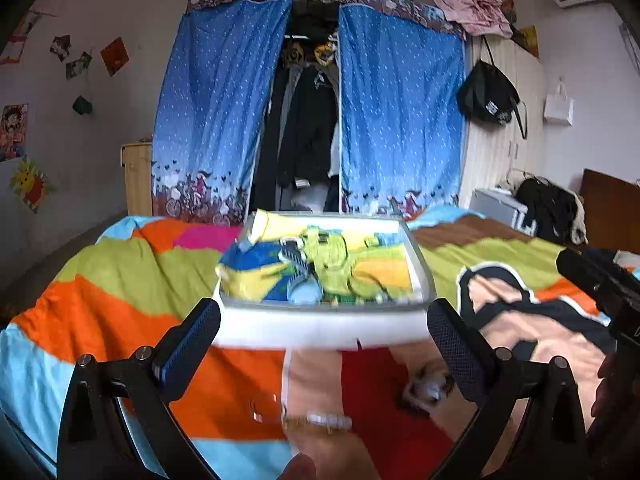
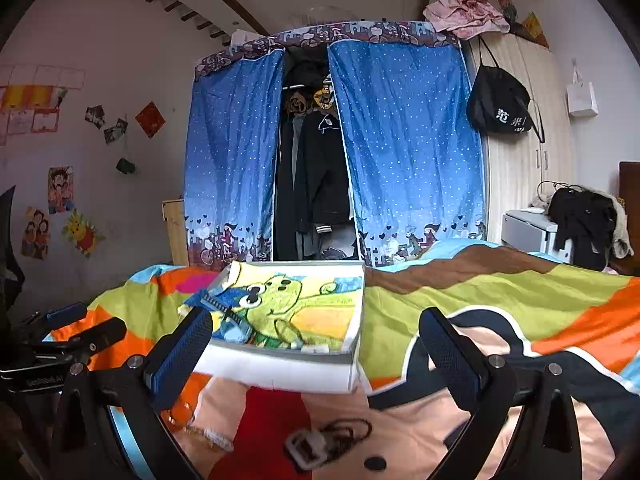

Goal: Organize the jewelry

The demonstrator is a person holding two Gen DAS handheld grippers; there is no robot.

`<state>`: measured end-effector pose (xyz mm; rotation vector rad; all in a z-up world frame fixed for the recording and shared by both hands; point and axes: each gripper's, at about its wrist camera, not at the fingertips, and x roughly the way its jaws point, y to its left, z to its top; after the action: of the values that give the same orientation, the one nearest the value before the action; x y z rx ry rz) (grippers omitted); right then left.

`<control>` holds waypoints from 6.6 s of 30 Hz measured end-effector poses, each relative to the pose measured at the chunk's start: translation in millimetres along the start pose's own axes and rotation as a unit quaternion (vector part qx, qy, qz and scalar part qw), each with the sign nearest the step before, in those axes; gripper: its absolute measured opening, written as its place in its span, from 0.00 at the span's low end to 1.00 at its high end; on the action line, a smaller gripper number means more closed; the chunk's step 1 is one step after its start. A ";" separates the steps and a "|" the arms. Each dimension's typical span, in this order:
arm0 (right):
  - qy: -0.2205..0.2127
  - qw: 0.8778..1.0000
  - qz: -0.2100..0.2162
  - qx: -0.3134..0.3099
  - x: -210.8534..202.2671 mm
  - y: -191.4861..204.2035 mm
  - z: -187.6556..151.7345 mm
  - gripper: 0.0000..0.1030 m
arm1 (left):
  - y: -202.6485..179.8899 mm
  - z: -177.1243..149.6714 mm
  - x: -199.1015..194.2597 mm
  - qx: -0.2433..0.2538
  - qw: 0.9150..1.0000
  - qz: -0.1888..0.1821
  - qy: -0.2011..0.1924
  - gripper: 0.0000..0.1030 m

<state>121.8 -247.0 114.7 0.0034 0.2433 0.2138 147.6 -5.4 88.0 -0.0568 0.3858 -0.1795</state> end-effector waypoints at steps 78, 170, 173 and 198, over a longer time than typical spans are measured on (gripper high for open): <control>0.260 0.950 0.169 -0.043 149.1 -31.6 -138.1 0.41 | 7.4 -125.7 178.1 0.125 0.929 -0.172 0.304 0.60; 0.175 0.982 0.064 -0.016 281.8 45.7 -47.2 0.47 | 130.9 2.0 229.9 -0.124 0.974 -0.018 0.186 0.46; 0.164 0.985 0.058 -0.018 270.6 42.8 -41.7 0.51 | 130.3 5.7 214.7 -0.133 0.978 -0.009 0.160 0.54; 0.021 1.000 0.019 0.003 84.7 27.4 -3.2 1.00 | 64.8 24.0 54.3 -0.038 0.997 0.054 0.031 0.99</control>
<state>195.6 -202.4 92.2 0.0100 0.2858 0.2517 216.8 48.8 84.3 -0.1061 0.4563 -0.0602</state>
